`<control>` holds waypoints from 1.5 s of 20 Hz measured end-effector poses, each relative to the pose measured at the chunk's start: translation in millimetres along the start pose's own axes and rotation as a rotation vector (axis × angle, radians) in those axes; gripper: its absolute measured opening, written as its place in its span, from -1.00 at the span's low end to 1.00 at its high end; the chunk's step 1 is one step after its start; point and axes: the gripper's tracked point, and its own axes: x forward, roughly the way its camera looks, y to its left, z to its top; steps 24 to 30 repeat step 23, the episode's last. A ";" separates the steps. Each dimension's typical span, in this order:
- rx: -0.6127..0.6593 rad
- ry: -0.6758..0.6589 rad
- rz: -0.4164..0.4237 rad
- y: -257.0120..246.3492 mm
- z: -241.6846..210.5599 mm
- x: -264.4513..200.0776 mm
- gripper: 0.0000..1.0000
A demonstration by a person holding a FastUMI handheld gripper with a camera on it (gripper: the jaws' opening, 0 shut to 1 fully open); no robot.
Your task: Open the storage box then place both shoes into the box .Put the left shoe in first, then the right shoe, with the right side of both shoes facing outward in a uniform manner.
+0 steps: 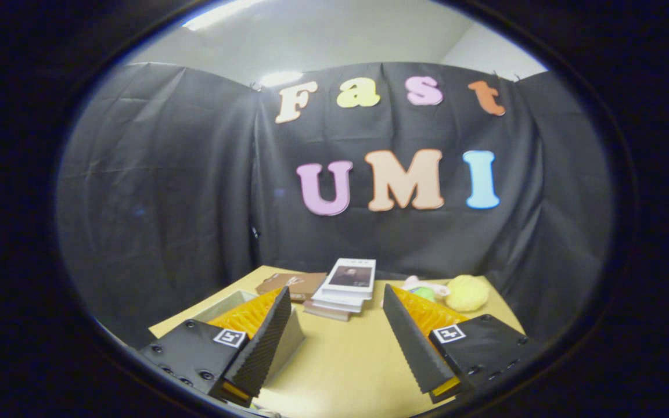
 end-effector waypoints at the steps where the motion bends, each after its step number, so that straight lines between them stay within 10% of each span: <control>1: -0.012 -0.024 -0.030 -12.3 3.6 -3.9 1.00; 30: 0.058 -0.165 -0.154 -65.0 8.9 1.4 1.00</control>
